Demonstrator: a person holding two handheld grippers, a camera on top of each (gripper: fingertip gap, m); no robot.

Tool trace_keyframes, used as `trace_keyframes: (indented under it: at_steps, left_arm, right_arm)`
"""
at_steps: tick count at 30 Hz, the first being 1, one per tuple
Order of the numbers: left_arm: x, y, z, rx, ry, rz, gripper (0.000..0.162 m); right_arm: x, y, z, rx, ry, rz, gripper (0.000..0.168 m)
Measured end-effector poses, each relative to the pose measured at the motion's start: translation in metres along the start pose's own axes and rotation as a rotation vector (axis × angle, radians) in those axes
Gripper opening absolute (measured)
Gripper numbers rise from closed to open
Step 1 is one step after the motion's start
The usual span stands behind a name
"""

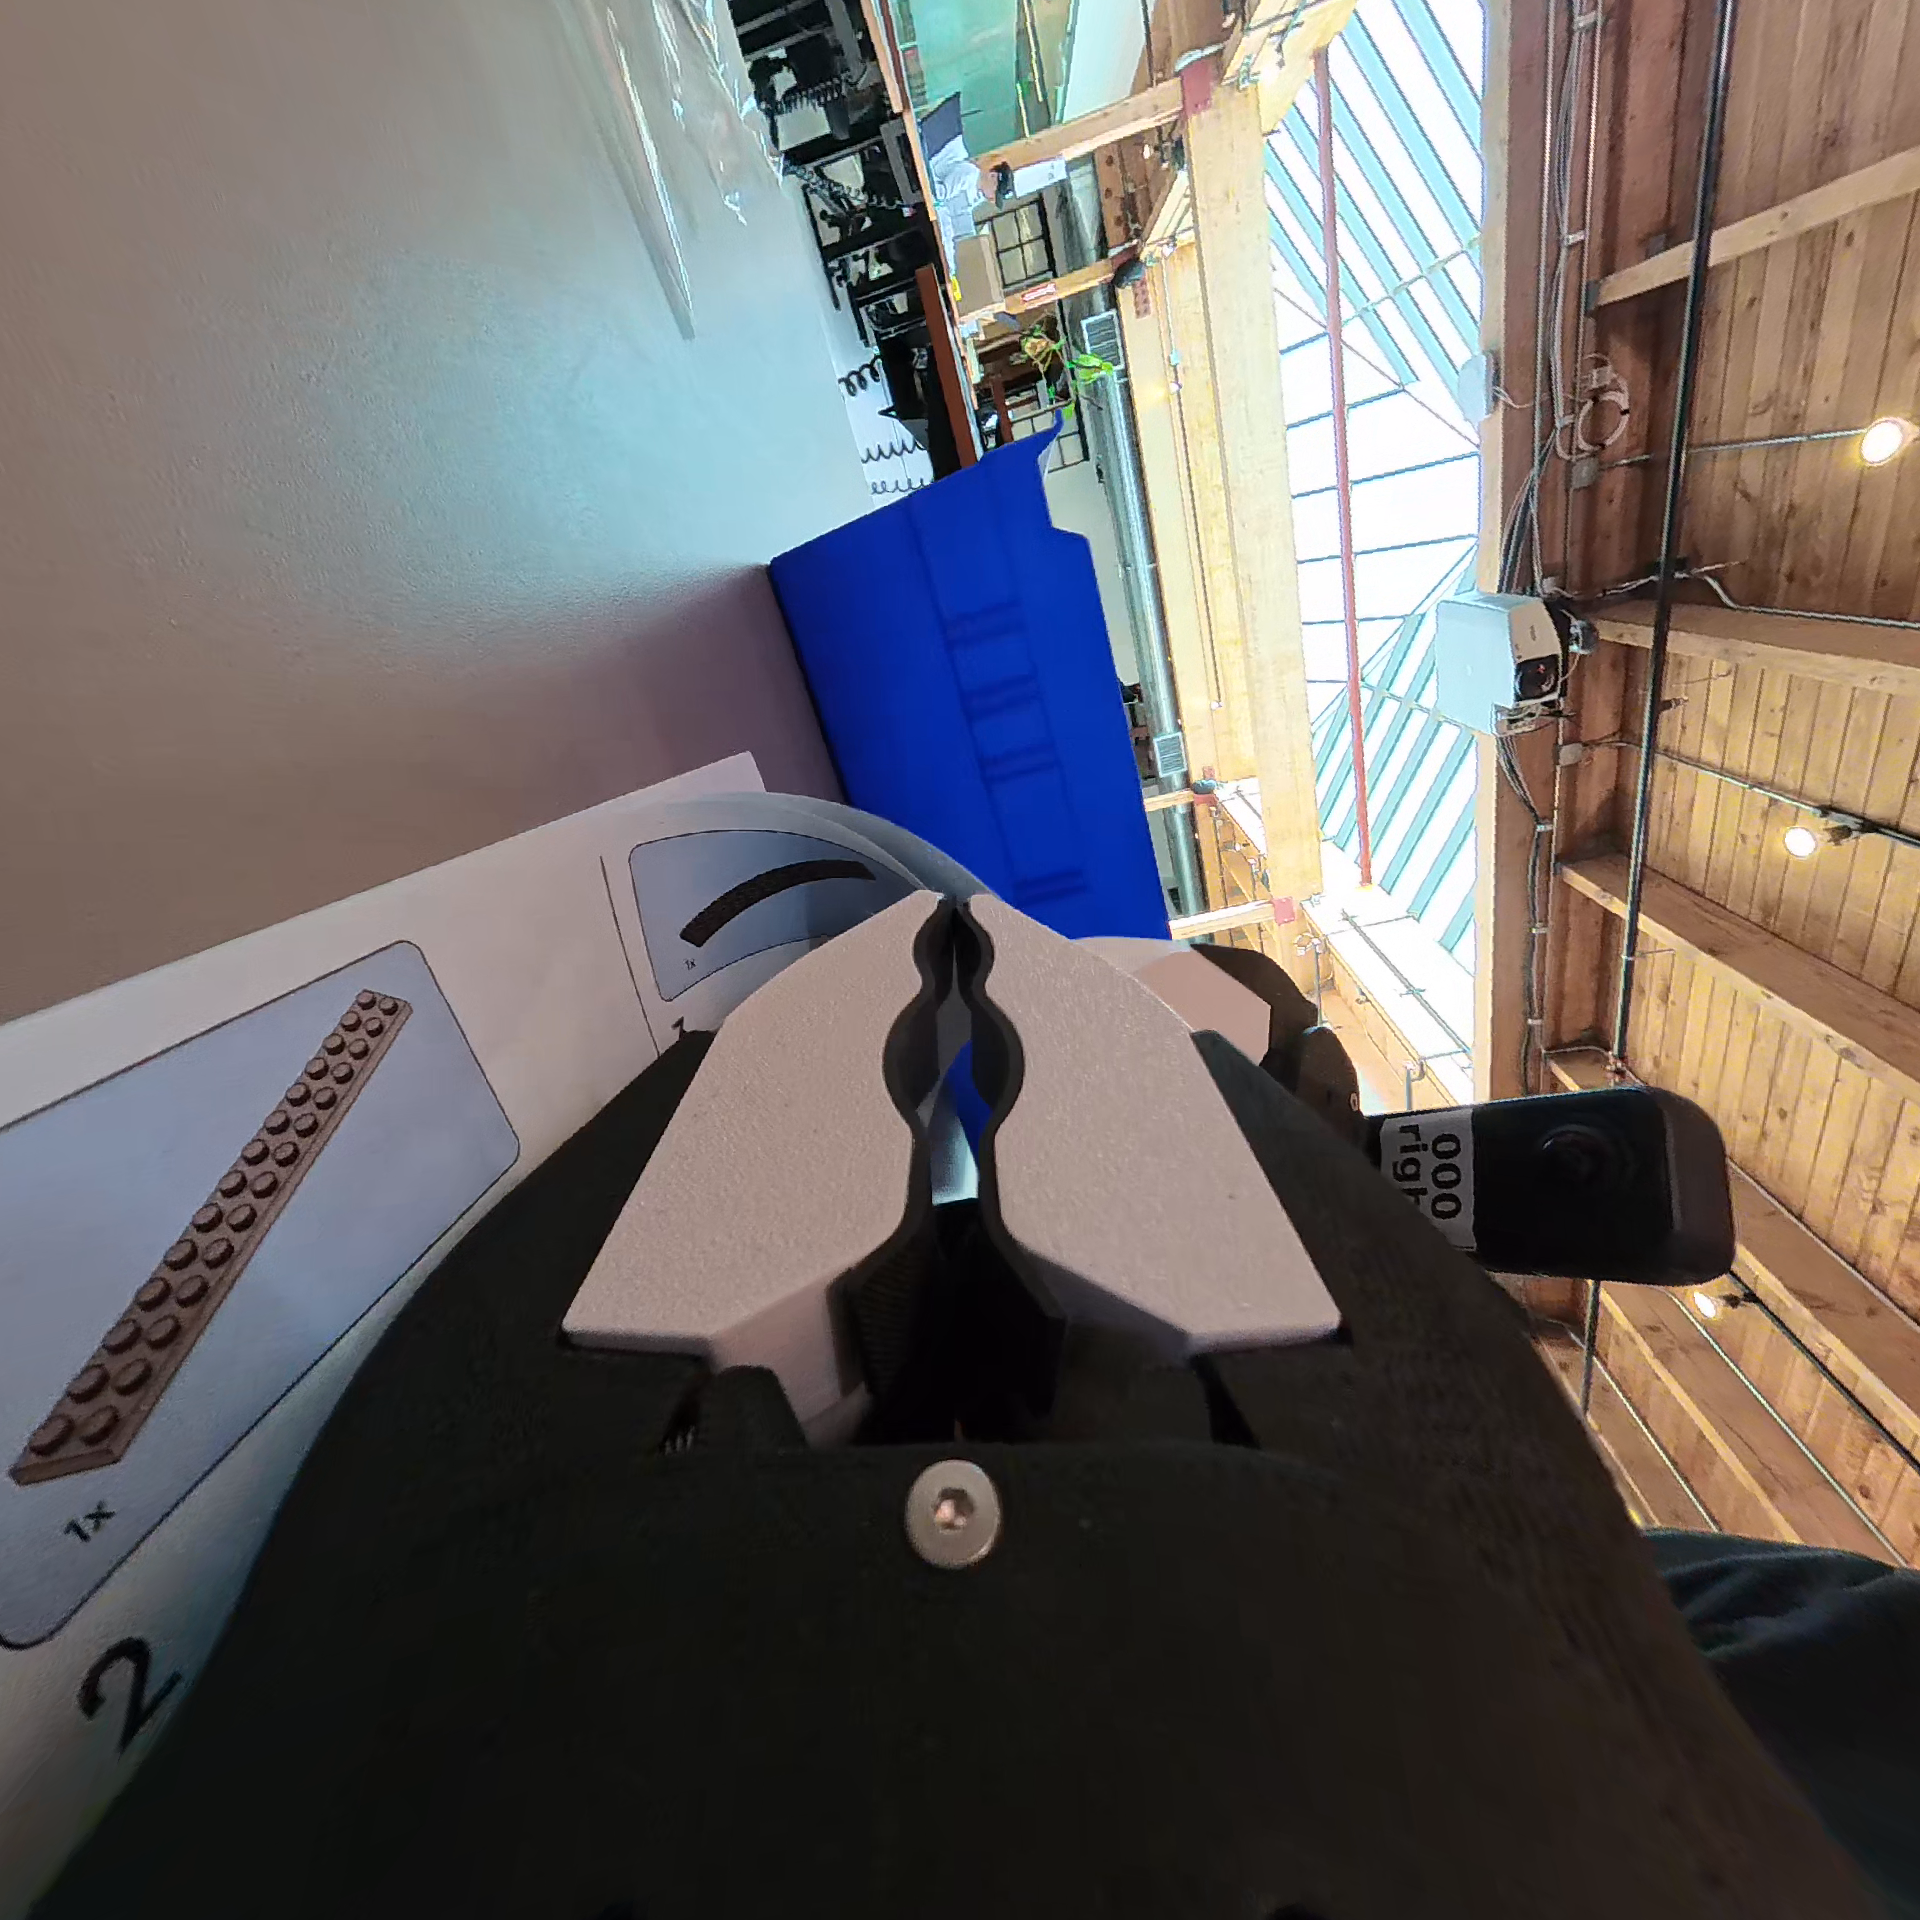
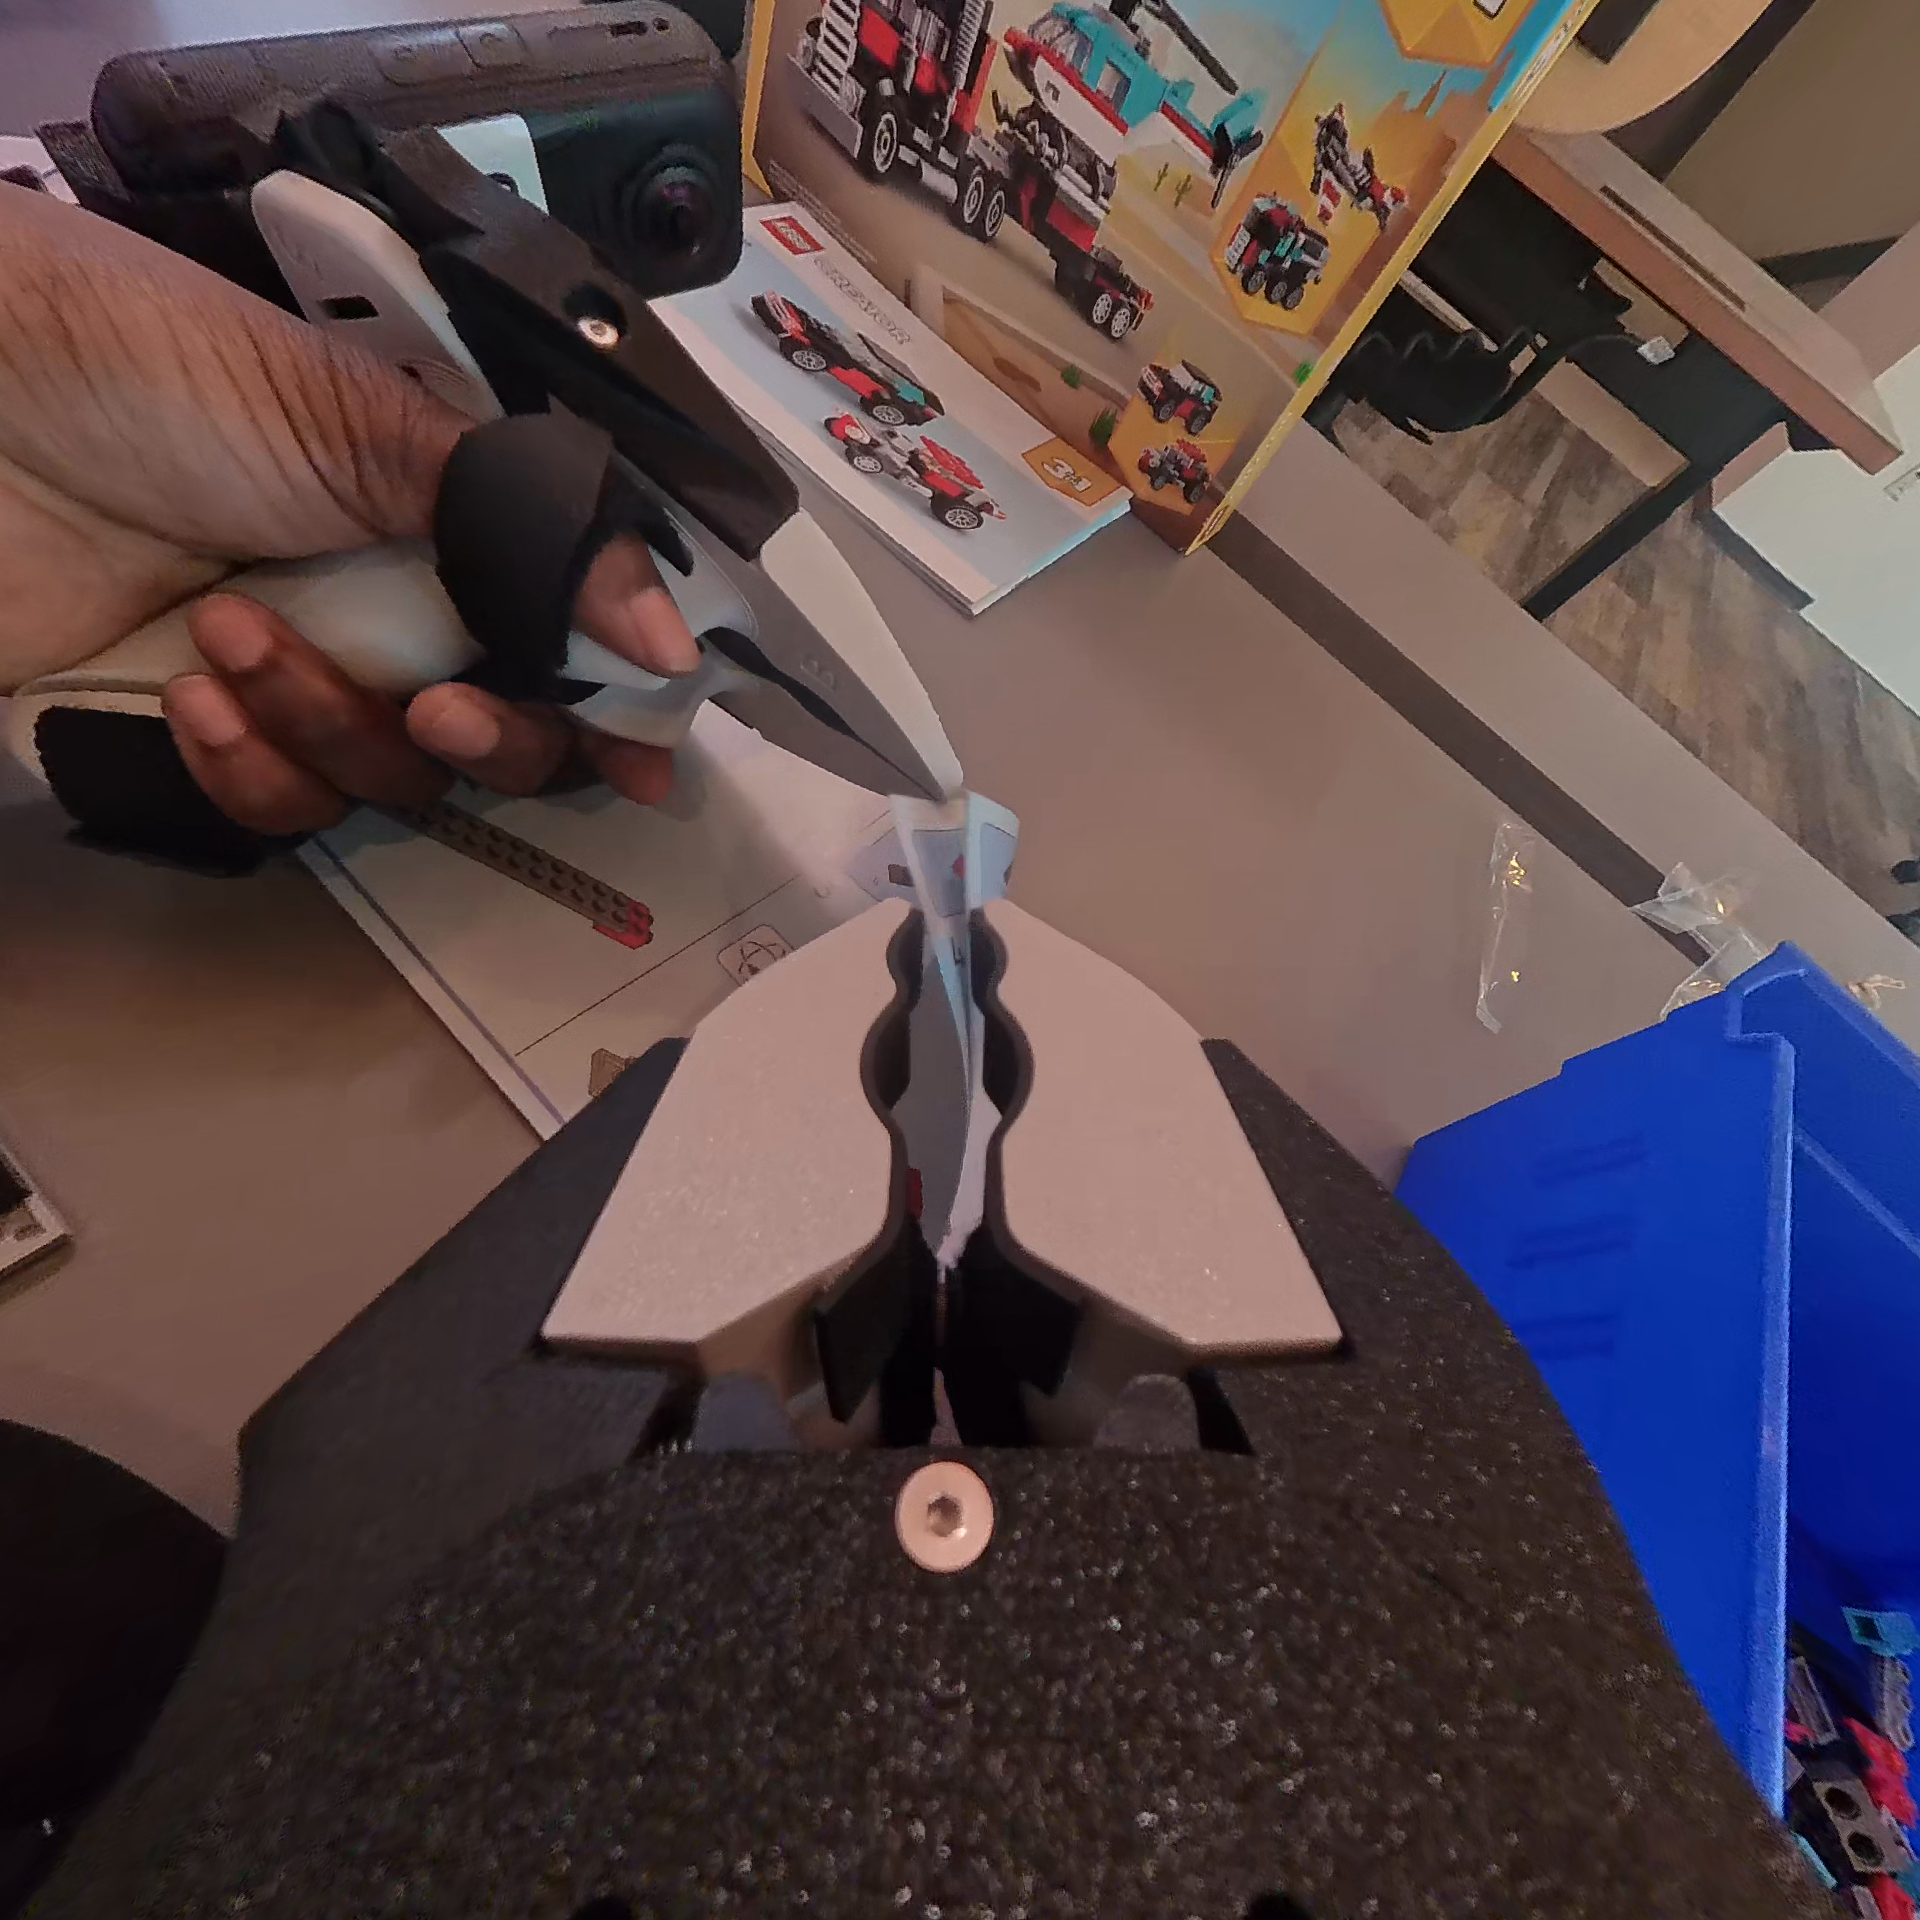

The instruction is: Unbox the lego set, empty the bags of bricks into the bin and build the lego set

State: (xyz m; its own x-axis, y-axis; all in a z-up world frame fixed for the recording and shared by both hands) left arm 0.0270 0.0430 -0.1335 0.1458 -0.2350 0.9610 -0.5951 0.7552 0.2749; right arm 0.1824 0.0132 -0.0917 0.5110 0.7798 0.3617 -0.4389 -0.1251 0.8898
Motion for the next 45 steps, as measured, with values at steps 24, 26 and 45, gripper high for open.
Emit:
trace_keyframes:
  at_steps: [24,26,45]
  left_arm:
    - [0.039,0.018,0.012,0.008,-0.098,-0.224,0.01]
    - [0.064,0.024,0.026,0.011,-0.094,-0.447,0.041]
    - [0.092,-0.09,0.037,-0.027,0.654,-1.882,0.019]
  right_arm:
    - [0.007,0.004,0.006,-0.144,0.156,-0.294,0.0]
    - [0.015,0.012,0.007,-0.092,0.181,-0.393,0.0]
    - [-0.007,0.074,-0.018,0.453,0.556,-1.147,0.002]
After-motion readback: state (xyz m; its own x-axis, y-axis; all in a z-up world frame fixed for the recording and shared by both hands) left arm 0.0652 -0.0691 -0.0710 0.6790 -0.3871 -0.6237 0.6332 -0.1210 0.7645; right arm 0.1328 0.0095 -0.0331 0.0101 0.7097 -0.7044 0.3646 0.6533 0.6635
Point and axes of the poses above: each gripper's, where its closed fingertips meet, z back along the fingers, y out of its top, x = y × z across the jaws, the point moved 9 cm from there along z, back along the fingers, and after that the axes turned 11 degrees about x, right-handed, at the moved point
